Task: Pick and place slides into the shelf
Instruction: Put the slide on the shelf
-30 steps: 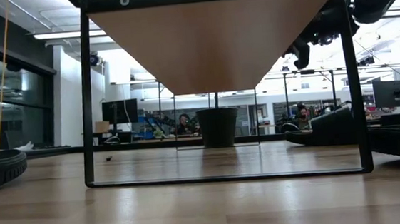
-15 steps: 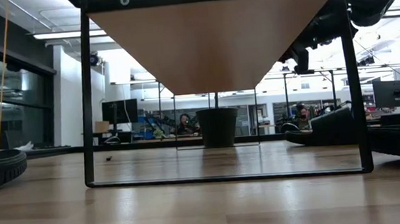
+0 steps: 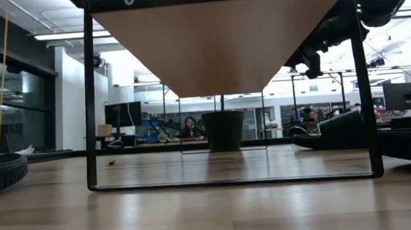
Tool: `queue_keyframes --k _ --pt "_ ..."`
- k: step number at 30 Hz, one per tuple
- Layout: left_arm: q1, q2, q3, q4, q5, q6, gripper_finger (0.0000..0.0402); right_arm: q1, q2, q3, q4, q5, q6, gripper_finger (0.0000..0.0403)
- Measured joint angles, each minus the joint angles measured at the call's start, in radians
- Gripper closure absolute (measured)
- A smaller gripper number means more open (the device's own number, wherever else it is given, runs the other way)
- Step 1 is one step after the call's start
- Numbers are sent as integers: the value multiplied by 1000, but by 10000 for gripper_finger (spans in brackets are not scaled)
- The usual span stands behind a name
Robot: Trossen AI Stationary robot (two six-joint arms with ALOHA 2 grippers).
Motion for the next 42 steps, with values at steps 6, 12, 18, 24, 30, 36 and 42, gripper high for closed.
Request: queue_keyframes --k 6,12,18,24,30,36,42 --pt "0 0 0 -2 0 -2 190 0 0 1 -13 2 6 350" --pt "0 0 0 -4 0 -2 190 0 0 1 -16 48 6 319" --pt "0 1 0 -9 0 -2 190 0 0 1 -18 56 -1 302" --pt "0 1 0 -13 0 -3 190 0 0 1 -48 57 -1 289" --pt "0 1 0 -25 0 -4 190 0 0 1 -78 57 -1 260" --pt "0 1 0 -30 0 -4 190 0 0 1 -77 57 14 220" --pt "0 1 0 -30 0 -9 190 0 0 1 -113 125 14 204"
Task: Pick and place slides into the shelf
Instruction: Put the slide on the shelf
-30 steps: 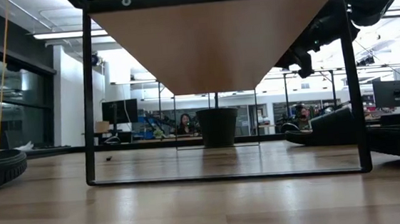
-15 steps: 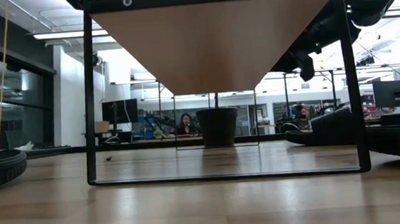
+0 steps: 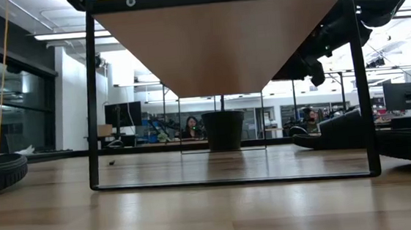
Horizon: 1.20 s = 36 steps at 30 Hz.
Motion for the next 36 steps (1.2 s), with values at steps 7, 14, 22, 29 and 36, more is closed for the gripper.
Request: queue_keyframes --k 7,14,22,29,36 --pt "0 0 0 0 0 -10 190 0 0 0 -36 49 0 203" --pt "0 0 0 0 0 -17 190 0 0 0 -42 52 2 203" --pt "0 0 0 -17 0 -18 190 1 -3 0 -55 69 0 203" --pt "0 0 0 -30 0 -17 190 1 -4 0 -68 83 9 203" --pt "0 0 0 -30 0 -17 190 1 -28 0 -75 90 22 203"
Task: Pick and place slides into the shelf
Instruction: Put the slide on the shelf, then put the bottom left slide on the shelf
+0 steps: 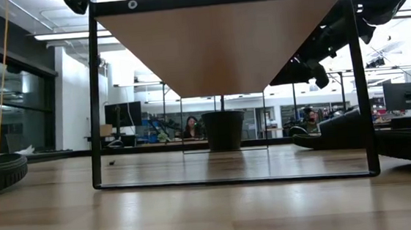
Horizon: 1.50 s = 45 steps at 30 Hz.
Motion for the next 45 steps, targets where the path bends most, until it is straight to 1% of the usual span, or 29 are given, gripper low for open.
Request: queue_keyframes --k 11,13,19,23,25,32,39,45 --pt "0 0 0 0 0 0 190 -1 -61 -1 -64 21 23 199" --pt "0 0 0 0 0 0 190 -1 -60 -1 -70 16 30 187" --pt "0 0 0 0 0 0 190 7 -59 -1 -69 12 52 124" --pt "0 0 0 0 0 0 190 6 -59 -1 -98 59 53 98" --pt "0 0 0 0 0 0 190 6 -59 -1 -110 75 53 94" --pt "0 0 0 -14 0 1 190 6 -59 -1 -146 80 57 93" --pt "0 0 0 -22 0 1 190 6 -63 -1 -217 152 62 93" --pt "0 0 0 -22 0 -1 190 6 -123 -1 -291 188 136 93"
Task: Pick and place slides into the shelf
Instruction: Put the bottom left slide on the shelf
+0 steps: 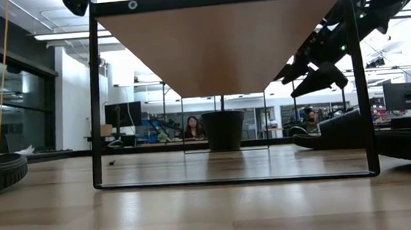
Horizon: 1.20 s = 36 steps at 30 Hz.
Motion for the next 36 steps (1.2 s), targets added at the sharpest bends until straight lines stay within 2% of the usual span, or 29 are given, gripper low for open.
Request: queue_keyframes --k 3,8,12,17,26,32,36 --pt "0 0 0 0 8 -5 190 0 -51 0 -43 -1 49 93" --pt "0 0 0 0 82 -5 190 0 -135 0 -132 -25 177 93" --pt "0 3 0 1 123 -6 190 1 -180 0 -181 -93 280 93" --pt "0 34 0 3 175 -7 190 36 -198 0 -167 -181 420 93" --pt "-3 135 0 1 324 21 190 156 -198 0 -144 -188 556 93" --pt "-96 180 0 2 331 65 190 225 -197 0 -154 -188 634 93" --pt "-187 194 0 3 273 76 190 265 -197 0 -165 -163 639 93"
